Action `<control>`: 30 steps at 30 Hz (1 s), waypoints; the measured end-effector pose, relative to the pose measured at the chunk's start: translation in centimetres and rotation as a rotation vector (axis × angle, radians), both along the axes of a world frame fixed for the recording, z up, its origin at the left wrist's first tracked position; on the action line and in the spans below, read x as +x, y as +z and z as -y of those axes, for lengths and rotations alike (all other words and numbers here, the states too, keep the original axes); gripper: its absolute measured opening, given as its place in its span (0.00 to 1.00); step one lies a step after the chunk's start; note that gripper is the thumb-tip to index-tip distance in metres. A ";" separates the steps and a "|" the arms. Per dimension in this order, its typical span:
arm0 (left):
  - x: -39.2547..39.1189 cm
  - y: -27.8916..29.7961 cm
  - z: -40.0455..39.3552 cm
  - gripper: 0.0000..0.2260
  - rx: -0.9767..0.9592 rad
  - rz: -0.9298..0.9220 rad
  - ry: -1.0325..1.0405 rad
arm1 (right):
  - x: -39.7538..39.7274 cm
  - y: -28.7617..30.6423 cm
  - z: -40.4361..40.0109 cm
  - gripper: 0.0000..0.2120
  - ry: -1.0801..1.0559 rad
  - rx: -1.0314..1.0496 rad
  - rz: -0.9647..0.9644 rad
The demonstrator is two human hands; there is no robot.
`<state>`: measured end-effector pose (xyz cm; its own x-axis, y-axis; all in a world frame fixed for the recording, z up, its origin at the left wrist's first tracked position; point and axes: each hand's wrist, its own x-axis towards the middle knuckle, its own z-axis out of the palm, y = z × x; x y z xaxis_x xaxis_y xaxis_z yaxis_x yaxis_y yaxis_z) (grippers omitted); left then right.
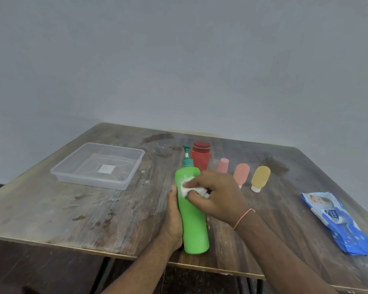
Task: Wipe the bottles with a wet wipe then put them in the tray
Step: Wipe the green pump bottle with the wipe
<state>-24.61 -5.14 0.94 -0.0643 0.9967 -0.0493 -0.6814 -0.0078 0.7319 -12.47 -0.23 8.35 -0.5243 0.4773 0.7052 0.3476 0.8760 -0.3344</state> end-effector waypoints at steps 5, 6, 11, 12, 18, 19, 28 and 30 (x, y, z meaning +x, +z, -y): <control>0.1 -0.3 0.0 0.39 -0.047 -0.050 0.050 | -1.0 0.7 0.7 0.10 -0.124 0.186 0.067; 0.1 -0.3 -0.1 0.39 -0.041 -0.033 0.063 | -1.0 0.6 1.0 0.10 -0.091 0.206 0.120; 0.1 0.3 -0.1 0.34 0.004 -0.046 0.049 | -0.1 0.9 0.9 0.06 -0.150 0.190 0.100; 0.2 0.1 -0.1 0.36 -0.009 -0.052 0.043 | -0.4 1.0 0.8 0.07 -0.180 0.196 0.086; 0.4 0.3 -0.3 0.30 0.003 0.026 0.103 | -0.1 1.1 1.8 0.08 -0.109 0.180 0.218; 0.3 0.4 -0.3 0.32 0.008 -0.003 0.087 | -0.1 1.3 1.5 0.08 -0.145 0.179 0.193; 0.2 0.1 -0.5 0.33 -0.016 0.033 0.105 | -0.5 2.0 1.9 0.10 -0.105 0.183 0.295; 0.1 -0.1 -0.4 0.40 -0.052 -0.034 0.057 | -0.4 2.3 1.4 0.08 -0.183 0.199 0.225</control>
<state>-24.54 -4.72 0.83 -0.1233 0.9875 -0.0979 -0.6559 -0.0071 0.7548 -12.88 -1.60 10.63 -0.5960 0.4424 0.6701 0.5504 0.8327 -0.0602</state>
